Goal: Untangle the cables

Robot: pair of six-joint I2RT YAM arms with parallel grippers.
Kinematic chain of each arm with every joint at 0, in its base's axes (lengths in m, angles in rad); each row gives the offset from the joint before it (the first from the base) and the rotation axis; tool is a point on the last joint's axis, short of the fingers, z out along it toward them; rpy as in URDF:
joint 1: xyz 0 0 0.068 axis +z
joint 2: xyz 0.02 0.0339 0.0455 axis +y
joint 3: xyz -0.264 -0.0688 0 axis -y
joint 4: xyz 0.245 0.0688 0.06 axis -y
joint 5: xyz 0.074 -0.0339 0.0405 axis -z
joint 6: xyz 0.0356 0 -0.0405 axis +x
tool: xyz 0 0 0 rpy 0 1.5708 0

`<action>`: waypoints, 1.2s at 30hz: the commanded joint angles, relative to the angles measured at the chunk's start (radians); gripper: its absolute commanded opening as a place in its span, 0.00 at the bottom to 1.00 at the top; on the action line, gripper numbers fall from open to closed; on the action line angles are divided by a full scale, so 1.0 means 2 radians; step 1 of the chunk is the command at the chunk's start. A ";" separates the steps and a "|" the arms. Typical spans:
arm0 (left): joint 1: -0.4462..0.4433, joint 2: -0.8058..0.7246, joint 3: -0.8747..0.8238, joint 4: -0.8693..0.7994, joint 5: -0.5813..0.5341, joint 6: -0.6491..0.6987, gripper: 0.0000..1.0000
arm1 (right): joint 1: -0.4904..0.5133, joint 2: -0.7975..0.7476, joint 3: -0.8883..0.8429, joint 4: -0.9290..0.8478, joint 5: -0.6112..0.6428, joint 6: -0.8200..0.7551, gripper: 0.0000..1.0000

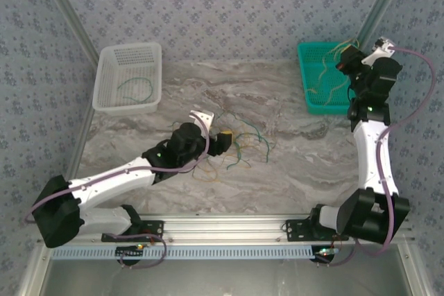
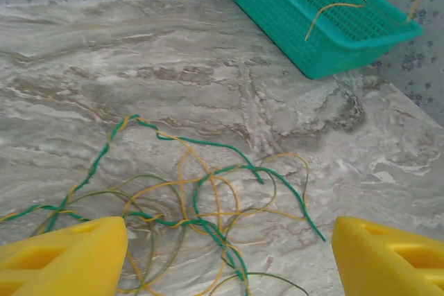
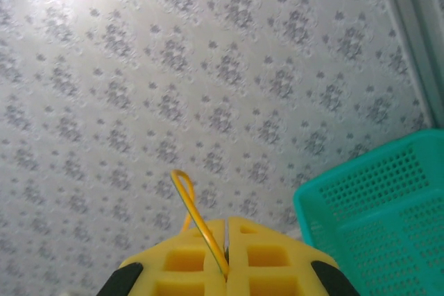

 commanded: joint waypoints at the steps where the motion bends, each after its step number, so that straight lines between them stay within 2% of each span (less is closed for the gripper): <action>1: -0.001 0.011 -0.004 0.065 -0.010 -0.019 0.77 | -0.015 0.029 0.007 0.095 0.040 -0.015 0.00; 6: 0.000 0.020 0.004 0.067 -0.015 -0.005 0.76 | -0.043 0.101 0.027 0.144 0.037 0.000 0.00; 10: 0.000 0.017 0.006 0.054 -0.033 0.008 0.76 | -0.054 0.122 0.033 0.163 0.112 0.000 0.00; 13: 0.002 0.019 0.004 0.054 -0.042 0.008 0.76 | -0.042 0.132 0.021 0.180 0.154 -0.024 0.00; 20: 0.005 0.038 0.015 0.053 -0.026 0.001 0.76 | -0.028 0.205 -0.007 0.200 0.186 -0.051 0.00; 24: 0.005 0.043 0.014 0.051 -0.022 -0.001 0.76 | -0.022 0.263 0.035 0.145 0.204 -0.052 0.00; 28: 0.005 0.050 0.012 0.048 -0.019 -0.004 0.76 | -0.015 0.342 0.142 -0.008 0.159 -0.048 0.00; 32: 0.005 0.060 0.013 0.047 -0.013 -0.010 0.76 | -0.014 0.401 0.218 -0.091 0.096 -0.036 0.00; 36: 0.005 0.066 0.013 0.048 -0.011 -0.012 0.76 | -0.011 0.442 0.286 -0.160 0.090 -0.045 0.00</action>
